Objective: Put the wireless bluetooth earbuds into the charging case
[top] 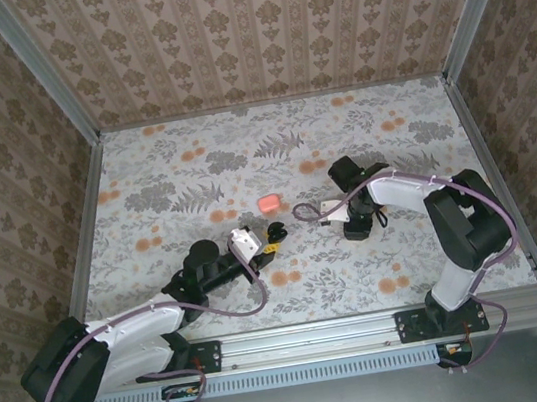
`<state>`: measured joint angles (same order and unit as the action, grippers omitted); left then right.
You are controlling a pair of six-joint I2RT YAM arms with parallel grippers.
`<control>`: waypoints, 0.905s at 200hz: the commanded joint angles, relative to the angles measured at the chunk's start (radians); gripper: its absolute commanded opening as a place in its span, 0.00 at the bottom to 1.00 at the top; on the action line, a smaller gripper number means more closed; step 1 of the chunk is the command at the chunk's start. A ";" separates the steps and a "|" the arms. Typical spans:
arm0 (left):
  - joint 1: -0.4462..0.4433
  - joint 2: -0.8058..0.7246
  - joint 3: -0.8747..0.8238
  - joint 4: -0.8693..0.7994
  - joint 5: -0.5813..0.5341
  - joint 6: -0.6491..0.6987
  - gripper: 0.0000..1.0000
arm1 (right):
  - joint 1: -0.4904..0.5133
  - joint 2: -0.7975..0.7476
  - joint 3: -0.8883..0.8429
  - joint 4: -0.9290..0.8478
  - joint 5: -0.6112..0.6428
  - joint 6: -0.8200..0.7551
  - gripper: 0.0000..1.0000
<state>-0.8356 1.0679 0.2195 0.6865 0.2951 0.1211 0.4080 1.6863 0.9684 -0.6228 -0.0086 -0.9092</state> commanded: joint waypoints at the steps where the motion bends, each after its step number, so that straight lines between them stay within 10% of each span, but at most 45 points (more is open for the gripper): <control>1: 0.009 -0.005 0.018 0.010 0.016 0.011 0.14 | -0.014 0.001 0.029 0.007 -0.049 0.025 0.46; 77: 0.015 0.003 0.023 0.019 0.024 0.006 0.14 | -0.090 -0.153 0.017 0.035 -0.224 0.137 0.44; 181: 0.017 -0.022 0.015 0.007 0.018 0.002 0.14 | -0.099 -0.029 0.048 0.007 -0.098 0.179 0.40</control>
<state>-0.8284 1.0668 0.2199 0.6838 0.3023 0.1211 0.3183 1.6554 0.9943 -0.5617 -0.0929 -0.7429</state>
